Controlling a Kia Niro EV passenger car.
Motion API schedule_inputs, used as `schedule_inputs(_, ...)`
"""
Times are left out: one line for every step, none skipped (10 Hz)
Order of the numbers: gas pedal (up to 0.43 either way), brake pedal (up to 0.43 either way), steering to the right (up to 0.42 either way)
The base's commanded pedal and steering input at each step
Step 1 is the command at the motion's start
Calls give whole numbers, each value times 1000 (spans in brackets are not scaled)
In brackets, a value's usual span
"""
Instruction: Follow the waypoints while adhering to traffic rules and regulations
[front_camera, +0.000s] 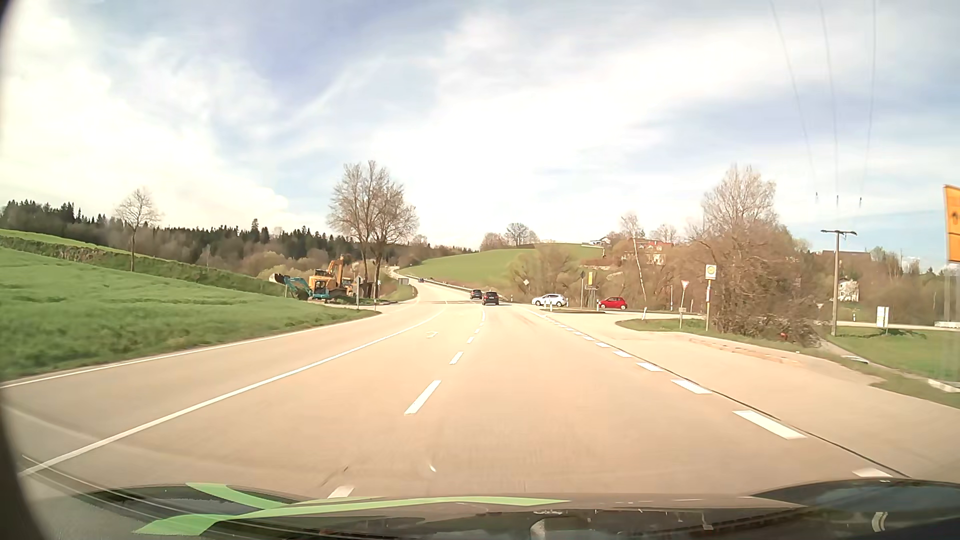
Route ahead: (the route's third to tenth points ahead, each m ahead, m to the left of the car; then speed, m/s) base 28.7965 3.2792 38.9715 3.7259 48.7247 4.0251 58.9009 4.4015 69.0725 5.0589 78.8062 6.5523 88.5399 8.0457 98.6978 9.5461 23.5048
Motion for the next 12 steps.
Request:
schedule_inputs(67, 0, -8)
schedule_inputs(67, 0, -8)
schedule_inputs(67, 0, -6)
schedule_inputs(67, 0, -6)
schedule_inputs(67, 0, -6)
schedule_inputs(67, 0, -6)
schedule_inputs(28, 0, -6)
schedule_inputs(0, 0, -6)
schedule_inputs(0, 0, -5)
schedule_inputs(0, 0, -5)
schedule_inputs(0, 0, -5)
schedule_inputs(0, 0, -5)
